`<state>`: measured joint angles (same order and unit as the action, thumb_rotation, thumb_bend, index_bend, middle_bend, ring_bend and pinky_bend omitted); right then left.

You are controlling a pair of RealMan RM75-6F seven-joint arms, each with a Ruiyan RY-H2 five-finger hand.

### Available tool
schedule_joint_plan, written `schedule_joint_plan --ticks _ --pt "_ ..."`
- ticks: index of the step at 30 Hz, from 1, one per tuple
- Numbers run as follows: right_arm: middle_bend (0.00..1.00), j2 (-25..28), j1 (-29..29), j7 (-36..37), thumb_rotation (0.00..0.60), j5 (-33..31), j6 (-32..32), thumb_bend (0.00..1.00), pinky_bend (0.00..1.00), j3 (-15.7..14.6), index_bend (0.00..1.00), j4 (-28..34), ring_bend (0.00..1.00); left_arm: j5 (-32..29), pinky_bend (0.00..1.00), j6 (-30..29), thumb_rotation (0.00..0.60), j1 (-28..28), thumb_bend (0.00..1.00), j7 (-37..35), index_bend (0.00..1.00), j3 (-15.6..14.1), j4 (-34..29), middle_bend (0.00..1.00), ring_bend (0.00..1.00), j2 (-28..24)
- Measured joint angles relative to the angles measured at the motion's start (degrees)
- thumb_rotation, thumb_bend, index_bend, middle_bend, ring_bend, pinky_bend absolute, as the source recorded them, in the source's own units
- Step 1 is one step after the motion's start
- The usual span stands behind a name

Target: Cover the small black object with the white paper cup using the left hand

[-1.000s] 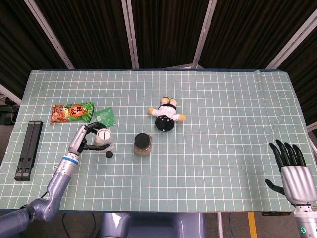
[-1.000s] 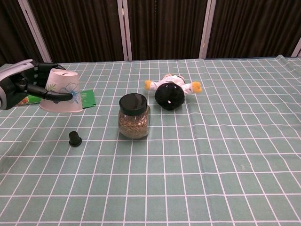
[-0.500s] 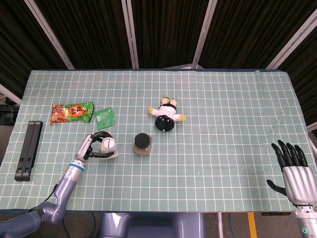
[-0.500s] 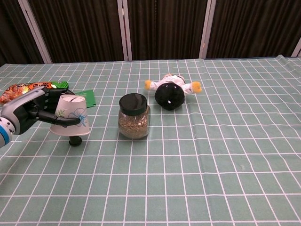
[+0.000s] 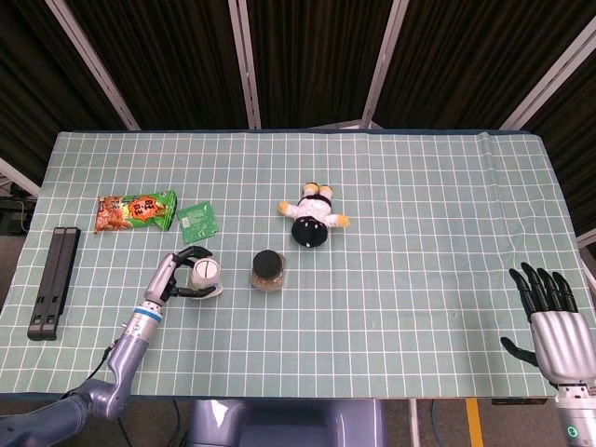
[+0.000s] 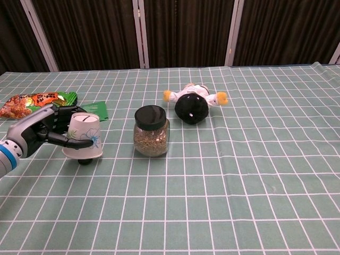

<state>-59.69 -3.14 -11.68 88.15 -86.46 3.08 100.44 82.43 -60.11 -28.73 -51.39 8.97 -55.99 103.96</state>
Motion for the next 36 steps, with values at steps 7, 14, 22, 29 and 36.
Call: schedule_joint_plan --ticks 7,14,22,29,36 --pt "0.0 0.1 0.1 0.1 0.6 0.4 -0.2 0.0 0.0 -0.1 0.06 0.1 0.0 2.3 0.0 -1.6 0.6 0.1 0.0 -0.9 0.0 -2.3 0.5 0.0 0.0 -0.8" --pt "0.0 0.4 0.2 0.5 0.6 1.4 -0.6 0.0 0.0 -0.4 0.06 0.5 0.0 3.7 0.0 -5.5 0.6 1.4 0.0 -0.5 0.0 -3.2 -3.5 0.0 0.0 -3.9" --pt "0.0 1.1 0.6 1.4 0.6 3.5 -2.0 0.0 0.0 -0.9 0.06 1.3 0.0 6.0 0.0 -13.7 0.6 4.2 0.0 8.6 0.0 -3.5 -11.1 0.0 0.0 -11.4" --pt "0.0 1.8 1.1 2.2 0.6 5.3 -3.1 0.0 0.0 -1.3 0.06 2.1 0.0 4.5 0.0 -21.0 0.6 9.6 0.0 37.9 0.0 -3.7 -22.4 0.0 0.0 -18.4" --pt "0.0 1.7 0.9 1.8 0.6 6.0 -3.0 0.0 0.0 -1.4 0.06 2.4 0.0 2.5 0.0 -28.2 0.6 17.0 0.0 62.4 0.0 -6.0 -41.4 0.0 0.0 -29.2"
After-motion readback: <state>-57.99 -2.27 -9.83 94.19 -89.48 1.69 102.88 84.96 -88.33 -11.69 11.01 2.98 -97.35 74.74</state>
